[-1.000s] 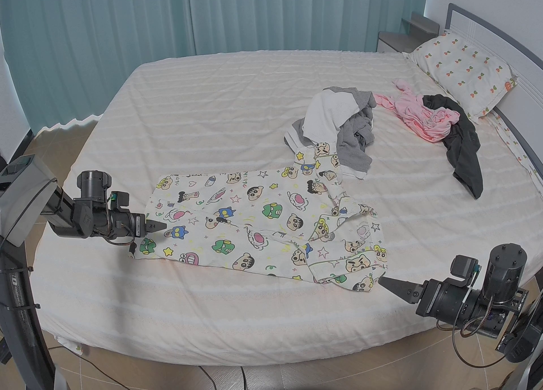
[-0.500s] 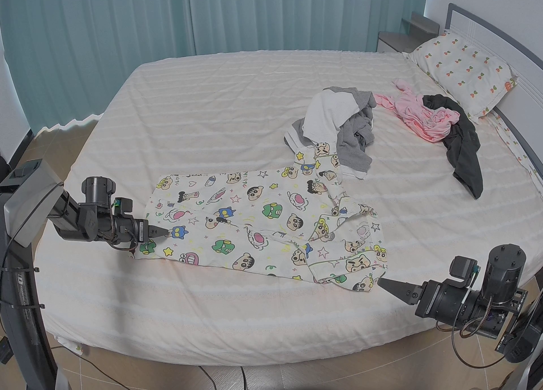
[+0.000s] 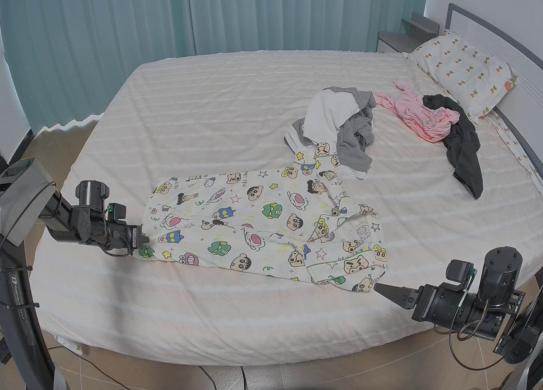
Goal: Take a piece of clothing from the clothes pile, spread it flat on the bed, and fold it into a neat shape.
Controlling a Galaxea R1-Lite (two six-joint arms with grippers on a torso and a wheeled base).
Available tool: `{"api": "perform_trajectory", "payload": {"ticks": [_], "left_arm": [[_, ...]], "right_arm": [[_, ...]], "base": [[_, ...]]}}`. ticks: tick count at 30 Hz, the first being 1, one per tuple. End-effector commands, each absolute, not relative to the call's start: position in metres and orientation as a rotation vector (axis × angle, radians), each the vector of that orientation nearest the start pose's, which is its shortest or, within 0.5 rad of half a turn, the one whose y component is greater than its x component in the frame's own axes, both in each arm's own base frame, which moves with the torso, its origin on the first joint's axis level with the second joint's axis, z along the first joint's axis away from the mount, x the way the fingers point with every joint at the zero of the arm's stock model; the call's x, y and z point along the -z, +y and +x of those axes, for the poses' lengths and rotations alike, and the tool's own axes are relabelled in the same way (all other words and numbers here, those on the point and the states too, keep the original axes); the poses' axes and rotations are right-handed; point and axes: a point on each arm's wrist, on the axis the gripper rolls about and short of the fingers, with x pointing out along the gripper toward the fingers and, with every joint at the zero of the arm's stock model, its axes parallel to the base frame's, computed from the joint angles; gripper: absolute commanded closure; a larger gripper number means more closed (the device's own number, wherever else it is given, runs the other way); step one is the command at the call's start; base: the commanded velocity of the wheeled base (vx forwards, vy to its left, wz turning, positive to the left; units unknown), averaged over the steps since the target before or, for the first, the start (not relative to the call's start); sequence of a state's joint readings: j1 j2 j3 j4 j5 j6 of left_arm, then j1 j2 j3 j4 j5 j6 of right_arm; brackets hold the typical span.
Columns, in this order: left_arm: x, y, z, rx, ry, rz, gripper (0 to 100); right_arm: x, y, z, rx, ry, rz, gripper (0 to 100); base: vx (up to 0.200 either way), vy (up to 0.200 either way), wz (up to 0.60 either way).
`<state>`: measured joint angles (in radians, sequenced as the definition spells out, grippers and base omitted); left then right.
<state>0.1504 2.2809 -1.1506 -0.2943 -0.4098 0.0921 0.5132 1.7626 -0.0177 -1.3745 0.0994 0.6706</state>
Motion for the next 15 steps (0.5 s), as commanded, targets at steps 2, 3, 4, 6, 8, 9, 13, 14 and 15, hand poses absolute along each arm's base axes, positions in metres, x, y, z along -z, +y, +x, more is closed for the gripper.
{"api": "perform_trajectory", "payload": {"ticks": [2, 3, 4, 6, 8, 9, 13, 14, 15], "left_arm": [[-0.037, 0.050, 0.395, 0.285, 0.793, -0.134, 100], [-0.036, 0.050, 0.394, 0.286, 0.798, -0.132, 100], [-0.035, 0.050, 0.392, 0.287, 0.806, -0.131, 100], [-0.034, 0.049, 0.389, 0.290, 0.813, -0.129, 100], [-0.031, 0.049, 0.387, 0.289, 0.825, -0.131, 100], [-0.031, 0.049, 0.386, 0.289, 0.828, -0.133, 100], [-0.029, 0.049, 0.386, 0.287, 0.832, -0.134, 100], [-0.028, 0.049, 0.386, 0.287, 0.834, -0.134, 100], [-0.027, 0.049, 0.386, 0.288, 0.835, -0.133, 100]], "right_arm": [[-0.070, 0.098, 0.169, -0.453, 0.567, 0.561, 0], [-0.070, 0.098, 0.169, -0.453, 0.567, 0.561, 0], [-0.070, 0.098, 0.169, -0.454, 0.566, 0.561, 0], [-0.070, 0.098, 0.169, -0.454, 0.566, 0.558, 0], [-0.070, 0.098, 0.169, -0.453, 0.569, 0.557, 0], [-0.070, 0.098, 0.169, -0.453, 0.569, 0.557, 0], [-0.069, 0.098, 0.169, -0.452, 0.572, 0.555, 0], [-0.069, 0.098, 0.168, -0.453, 0.574, 0.555, 0], [-0.068, 0.098, 0.169, -0.452, 0.576, 0.554, 0]], "base": [[0.000, 0.000, 0.00], [0.000, 0.000, 0.00], [0.000, 0.000, 0.00], [0.000, 0.000, 0.00], [0.000, 0.000, 0.00], [0.000, 0.000, 0.00], [0.000, 0.000, 0.00], [0.000, 0.000, 0.00], [0.000, 0.000, 0.00]]}}
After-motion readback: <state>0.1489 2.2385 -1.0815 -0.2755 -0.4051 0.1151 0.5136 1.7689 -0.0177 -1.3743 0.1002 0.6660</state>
